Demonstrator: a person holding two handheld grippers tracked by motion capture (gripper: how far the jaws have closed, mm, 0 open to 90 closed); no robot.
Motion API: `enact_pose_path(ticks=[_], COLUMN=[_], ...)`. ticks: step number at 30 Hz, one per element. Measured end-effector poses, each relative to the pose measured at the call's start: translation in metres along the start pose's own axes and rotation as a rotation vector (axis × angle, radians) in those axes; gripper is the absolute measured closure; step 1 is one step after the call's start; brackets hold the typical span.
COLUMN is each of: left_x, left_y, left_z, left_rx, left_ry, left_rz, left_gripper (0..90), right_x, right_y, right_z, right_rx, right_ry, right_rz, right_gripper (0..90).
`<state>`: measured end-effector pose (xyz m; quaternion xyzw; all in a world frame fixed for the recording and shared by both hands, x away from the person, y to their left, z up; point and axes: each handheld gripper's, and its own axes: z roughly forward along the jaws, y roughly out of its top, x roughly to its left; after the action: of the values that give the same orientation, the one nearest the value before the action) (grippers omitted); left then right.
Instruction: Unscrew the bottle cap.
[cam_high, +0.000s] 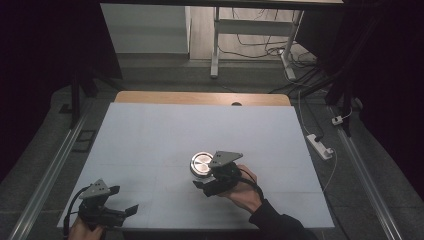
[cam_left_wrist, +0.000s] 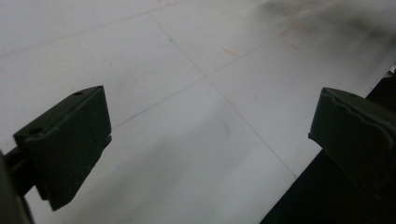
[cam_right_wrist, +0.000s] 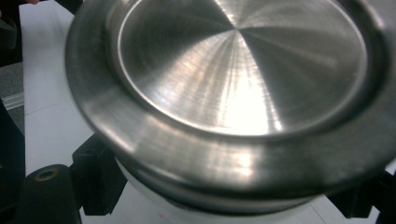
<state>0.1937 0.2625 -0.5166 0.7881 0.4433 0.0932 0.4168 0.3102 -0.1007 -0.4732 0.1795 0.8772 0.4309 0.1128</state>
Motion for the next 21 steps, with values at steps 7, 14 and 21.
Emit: enact_pose_path(ticks=[7, 14, 21], left_x=[-0.004, -0.008, -0.010], left_y=[0.011, 0.023, 0.038], left_z=[0.005, 0.015, 0.022], left_rx=[-0.017, -0.021, -0.053], left_ry=[-0.044, -0.089, -0.129], left_rz=[0.077, 0.136, 0.154], left_gripper=[0.0, 0.0, 0.2], right_x=[0.001, 0.001, 0.003], right_y=[0.000, 0.001, 0.001], right_z=[-0.001, -0.001, -0.001], right_rx=[0.002, 0.001, -0.001], right_ry=[0.003, 0.002, 0.004], right_rz=[-0.009, -0.019, -0.021], right_gripper=[15.2, 15.2, 15.3])
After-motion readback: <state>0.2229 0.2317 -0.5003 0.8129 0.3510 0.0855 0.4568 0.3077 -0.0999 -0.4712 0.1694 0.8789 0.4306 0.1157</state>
